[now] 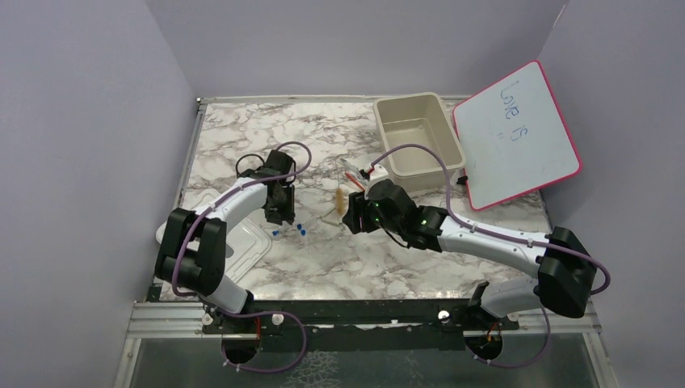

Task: Organize the chemistry lab equipment

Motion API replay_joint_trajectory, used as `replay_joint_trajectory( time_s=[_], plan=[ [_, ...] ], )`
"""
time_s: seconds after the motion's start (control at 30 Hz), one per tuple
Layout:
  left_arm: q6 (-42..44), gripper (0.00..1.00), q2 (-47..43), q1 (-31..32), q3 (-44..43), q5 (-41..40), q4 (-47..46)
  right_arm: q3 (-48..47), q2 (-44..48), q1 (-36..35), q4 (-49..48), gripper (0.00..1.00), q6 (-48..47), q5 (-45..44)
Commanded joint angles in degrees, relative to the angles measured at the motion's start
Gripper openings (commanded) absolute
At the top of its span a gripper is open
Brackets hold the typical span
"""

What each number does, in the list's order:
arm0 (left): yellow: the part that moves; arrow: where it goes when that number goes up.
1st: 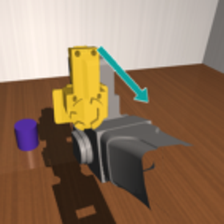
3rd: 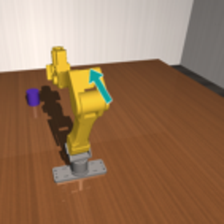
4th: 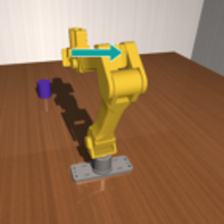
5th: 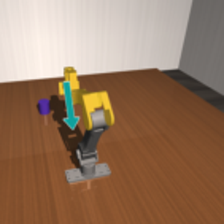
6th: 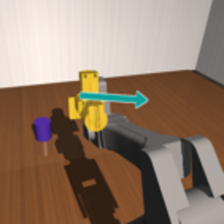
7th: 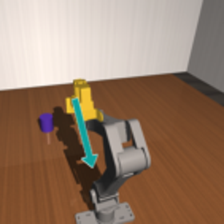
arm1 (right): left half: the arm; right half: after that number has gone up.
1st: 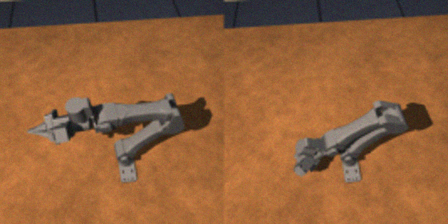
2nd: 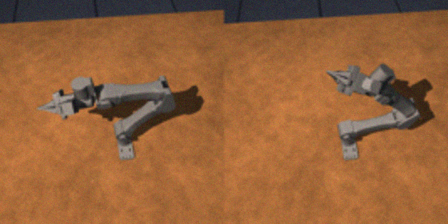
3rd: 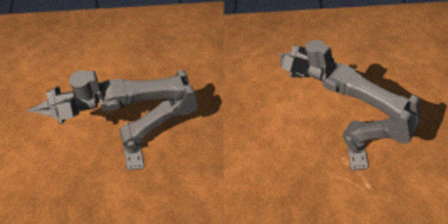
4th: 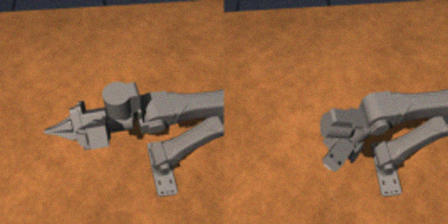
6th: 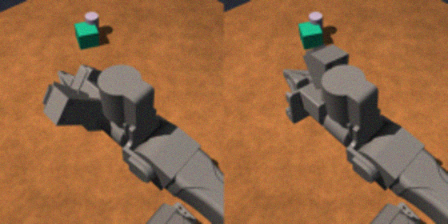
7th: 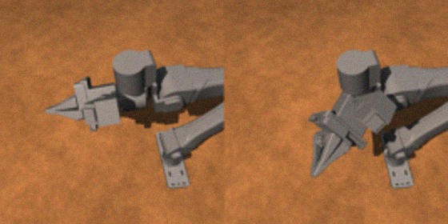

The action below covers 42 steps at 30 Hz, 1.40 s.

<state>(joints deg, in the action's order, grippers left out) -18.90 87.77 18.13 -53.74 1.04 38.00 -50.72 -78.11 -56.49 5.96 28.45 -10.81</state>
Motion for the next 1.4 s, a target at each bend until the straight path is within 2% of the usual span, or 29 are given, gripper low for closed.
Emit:
replay_joint_trajectory(
  time_s=[0.0,0.3,0.5,0.9,1.1,1.23,1.37],
  plan=[
    [1.42,0.35,0.75,0.63,-0.92,0.72,0.31,0.29,1.13,0.33,-1.66,0.55,-0.29,0.47],
    [3.03,0.43,4.64,1.11,-2.02,1.17,0.29,0.45,1.8,0.42,-1.39,0.56,0.09,-0.55],
    [3.48,0.44,5.77,1.21,-2.75,-2.6,0.47,0.71,2.08,0.42,-1.21,0.56,0.3,-0.57],
    [3.1,0.15,6.11,1.29,-3.03,-4.37,0.29,1.08,2.5,0.5,-1.43,0.56,0.47,-0.9],
    [2.35,0.21,6.58,1.29,-3.13,-4.4,-0.01,1.45,2.9,0.5,-1.8,0.56,0.73,-0.93],
    [2.0,0.13,6.07,1.26,-3.23,-4.73,-0.07,1.52,3.35,0.5,-2.2,0.56,0.61,-0.49],
    [1.08,0.12,1.77,1.27,-4.54,-4.91,-0.06,1.59,3.74,0.53,-3.49,0.56,0.21,1.41]
  ],
)
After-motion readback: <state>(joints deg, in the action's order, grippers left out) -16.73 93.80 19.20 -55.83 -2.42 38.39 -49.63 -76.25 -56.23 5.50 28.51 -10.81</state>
